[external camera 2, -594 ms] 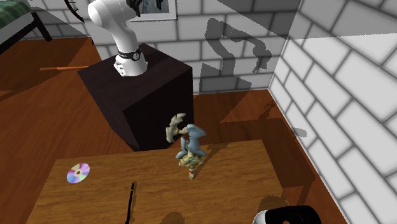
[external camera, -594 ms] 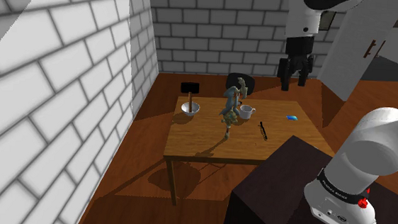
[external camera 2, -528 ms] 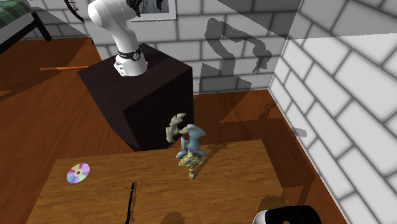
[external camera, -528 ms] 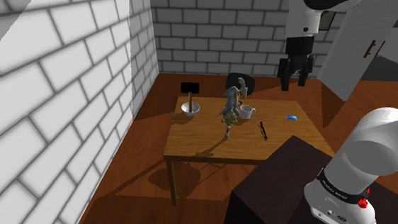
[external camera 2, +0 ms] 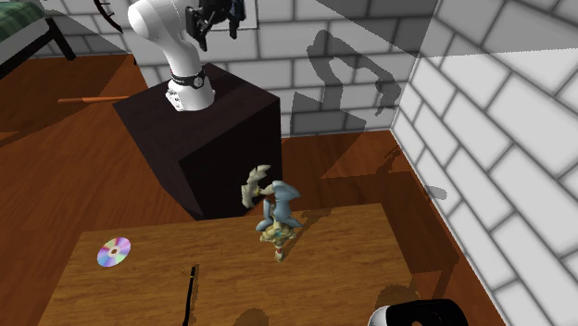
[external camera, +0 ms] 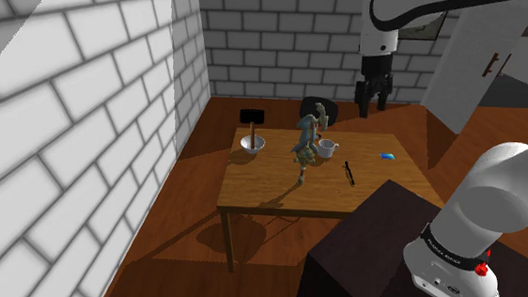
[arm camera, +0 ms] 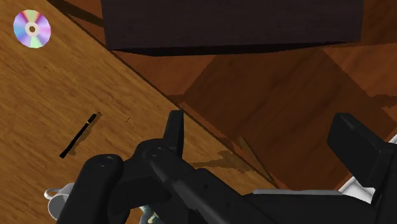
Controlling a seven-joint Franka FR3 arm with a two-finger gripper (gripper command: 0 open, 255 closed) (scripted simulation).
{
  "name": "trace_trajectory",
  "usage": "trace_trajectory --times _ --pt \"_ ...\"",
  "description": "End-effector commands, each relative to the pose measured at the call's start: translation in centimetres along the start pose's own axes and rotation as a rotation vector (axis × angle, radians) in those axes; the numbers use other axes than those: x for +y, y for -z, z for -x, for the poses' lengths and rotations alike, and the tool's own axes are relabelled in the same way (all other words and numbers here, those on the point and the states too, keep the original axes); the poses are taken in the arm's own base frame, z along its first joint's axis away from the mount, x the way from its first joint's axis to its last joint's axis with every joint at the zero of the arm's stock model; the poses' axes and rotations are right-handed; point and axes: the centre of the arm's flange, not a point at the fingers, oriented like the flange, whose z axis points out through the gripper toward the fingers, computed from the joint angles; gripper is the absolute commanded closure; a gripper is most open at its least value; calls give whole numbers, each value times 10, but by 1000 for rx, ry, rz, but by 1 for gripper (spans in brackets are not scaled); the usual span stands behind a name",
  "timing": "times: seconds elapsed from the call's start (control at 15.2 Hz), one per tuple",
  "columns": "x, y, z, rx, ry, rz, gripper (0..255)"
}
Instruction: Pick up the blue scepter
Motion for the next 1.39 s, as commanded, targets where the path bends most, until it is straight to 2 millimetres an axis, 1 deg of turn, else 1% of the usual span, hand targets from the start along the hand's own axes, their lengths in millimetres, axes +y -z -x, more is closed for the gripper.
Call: trace_trajectory --times 0.0,0.66,0.99,1.32 --pt "13 -3 -22 3 32 23 0" --pt "58 -14 -134 16 184 127 0" --pt "74 -18 -193 23 259 179 0" --pt "87 -21 -253 30 335 231 0"
